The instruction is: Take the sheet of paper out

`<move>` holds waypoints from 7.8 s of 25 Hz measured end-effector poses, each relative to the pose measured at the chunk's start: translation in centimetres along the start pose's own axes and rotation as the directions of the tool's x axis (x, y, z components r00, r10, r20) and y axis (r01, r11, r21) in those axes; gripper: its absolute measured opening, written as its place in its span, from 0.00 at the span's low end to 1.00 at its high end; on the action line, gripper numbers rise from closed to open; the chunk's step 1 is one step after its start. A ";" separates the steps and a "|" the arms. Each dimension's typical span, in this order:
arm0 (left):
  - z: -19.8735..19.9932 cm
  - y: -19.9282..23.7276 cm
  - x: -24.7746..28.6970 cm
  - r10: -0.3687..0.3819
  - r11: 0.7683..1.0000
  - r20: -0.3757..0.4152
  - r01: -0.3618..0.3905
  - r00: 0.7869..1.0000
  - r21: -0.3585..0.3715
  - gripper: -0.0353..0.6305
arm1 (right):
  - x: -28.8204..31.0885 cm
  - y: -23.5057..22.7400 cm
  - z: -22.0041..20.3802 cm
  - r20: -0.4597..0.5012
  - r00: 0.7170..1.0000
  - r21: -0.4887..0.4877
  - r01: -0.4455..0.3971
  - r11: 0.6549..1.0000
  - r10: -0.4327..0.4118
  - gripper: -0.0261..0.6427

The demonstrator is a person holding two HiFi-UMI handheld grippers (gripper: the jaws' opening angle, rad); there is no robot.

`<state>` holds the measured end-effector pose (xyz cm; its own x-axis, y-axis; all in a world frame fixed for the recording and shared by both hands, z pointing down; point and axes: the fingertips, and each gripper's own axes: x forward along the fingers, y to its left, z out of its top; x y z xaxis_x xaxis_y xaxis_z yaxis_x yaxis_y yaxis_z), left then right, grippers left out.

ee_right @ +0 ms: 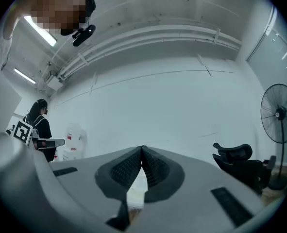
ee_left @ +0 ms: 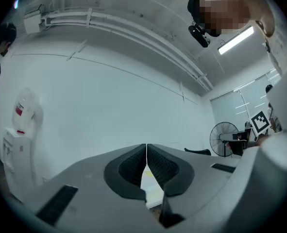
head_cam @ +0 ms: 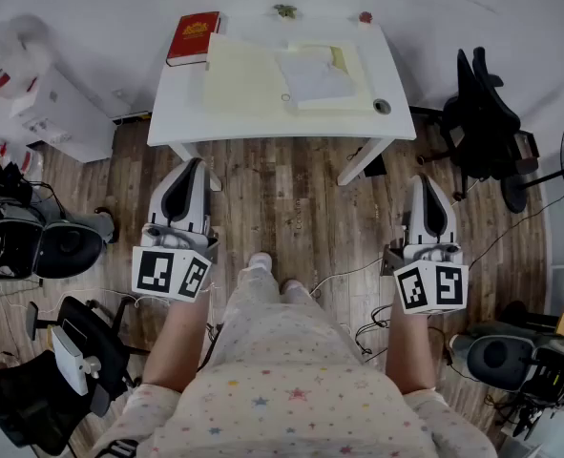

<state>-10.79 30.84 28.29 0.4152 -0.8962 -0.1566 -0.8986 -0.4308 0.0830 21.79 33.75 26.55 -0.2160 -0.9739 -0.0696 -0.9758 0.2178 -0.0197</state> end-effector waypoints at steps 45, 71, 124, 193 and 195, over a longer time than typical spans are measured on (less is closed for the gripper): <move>0.0 10.6 14.6 -0.042 0.998 -0.020 0.043 0.999 0.045 0.45 | 16.8 1.4 -0.6 0.004 1.000 0.084 0.022 0.996 -0.022 0.42; -4.1 17.8 31.9 -0.003 0.999 -0.068 0.006 0.998 0.035 0.48 | 36.9 -3.9 -3.6 -0.063 0.998 0.104 -0.021 0.994 0.028 0.42; -19.0 22.7 46.3 -0.042 0.984 -0.281 -0.009 0.959 -0.177 0.48 | 53.1 -5.1 -27.7 -0.571 0.804 0.155 -0.095 0.983 0.167 0.48; -20.5 21.4 44.6 -0.065 0.988 -0.326 0.016 0.943 -0.151 0.48 | 49.3 -3.7 -39.4 -0.862 0.487 0.041 -0.207 0.977 0.139 0.06; -20.3 21.4 44.6 -0.061 0.989 -0.321 0.014 0.945 -0.149 0.48 | 49.3 -3.6 -38.9 -0.854 0.500 0.042 -0.210 0.977 0.144 0.06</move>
<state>-8.63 -20.45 43.04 0.4931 -0.8547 0.1625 -0.8616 -0.4540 0.2269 13.32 -17.54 61.99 -0.2776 -0.5100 0.8141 -0.9066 0.4196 -0.0463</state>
